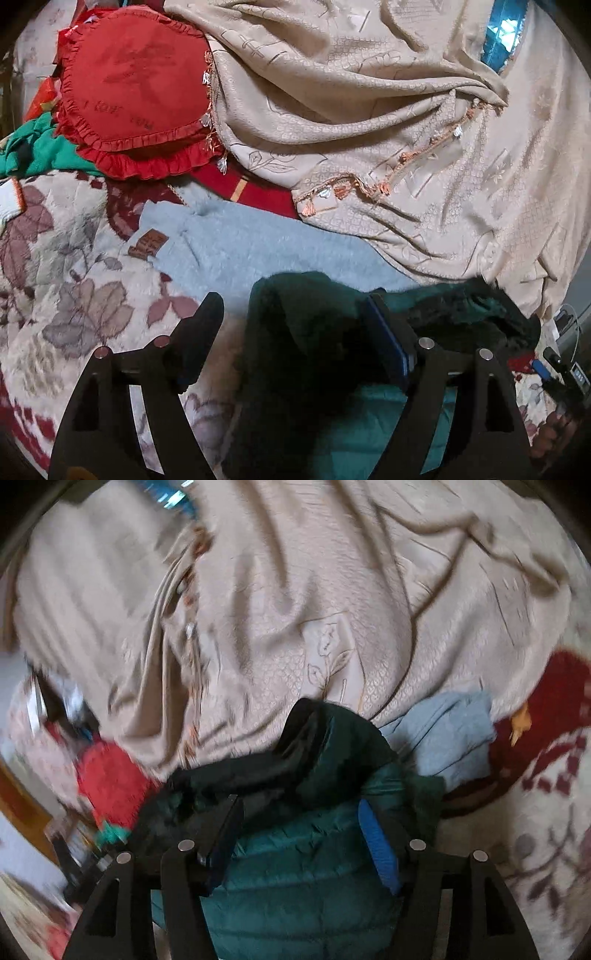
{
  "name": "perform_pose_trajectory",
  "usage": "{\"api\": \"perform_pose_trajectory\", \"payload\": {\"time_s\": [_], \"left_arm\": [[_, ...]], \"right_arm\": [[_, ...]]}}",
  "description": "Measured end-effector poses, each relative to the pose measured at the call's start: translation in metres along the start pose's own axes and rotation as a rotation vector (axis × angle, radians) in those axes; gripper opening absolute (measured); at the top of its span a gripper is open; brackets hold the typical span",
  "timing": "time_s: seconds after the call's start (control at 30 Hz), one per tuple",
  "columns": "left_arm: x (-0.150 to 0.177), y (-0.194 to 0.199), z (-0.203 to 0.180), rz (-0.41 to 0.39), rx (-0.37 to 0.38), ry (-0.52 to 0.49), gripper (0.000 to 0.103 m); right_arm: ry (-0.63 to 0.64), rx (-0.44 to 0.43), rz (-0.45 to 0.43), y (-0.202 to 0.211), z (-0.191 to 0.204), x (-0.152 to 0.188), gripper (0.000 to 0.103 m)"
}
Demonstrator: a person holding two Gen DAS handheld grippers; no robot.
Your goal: Fold large clothes
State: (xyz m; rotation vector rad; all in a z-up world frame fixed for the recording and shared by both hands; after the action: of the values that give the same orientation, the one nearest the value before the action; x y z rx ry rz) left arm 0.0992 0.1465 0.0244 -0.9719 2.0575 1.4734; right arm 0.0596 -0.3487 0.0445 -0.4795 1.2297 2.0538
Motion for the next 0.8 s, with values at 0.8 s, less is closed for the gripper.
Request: {"api": "perform_pose_trajectory", "payload": {"time_s": [0.8], "left_arm": [[-0.003,-0.182,-0.076,0.214,-0.365,-0.306,0.080]], "right_arm": [[0.153,0.297,0.264,-0.170,-0.014,-0.023,0.103]]}}
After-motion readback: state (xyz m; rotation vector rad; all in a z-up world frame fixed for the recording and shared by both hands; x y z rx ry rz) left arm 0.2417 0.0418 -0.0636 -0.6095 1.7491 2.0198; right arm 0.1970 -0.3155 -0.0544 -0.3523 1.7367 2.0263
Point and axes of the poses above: each gripper's, at about its wrist camera, not at the fingertips, and y roughly against the way its jaws point, z to its left, x to its underside, the point moved 3 cm from there along -y, roughly the way its jaws point, and after that the axes turned 3 degrees about z, right-handed, at the moved point
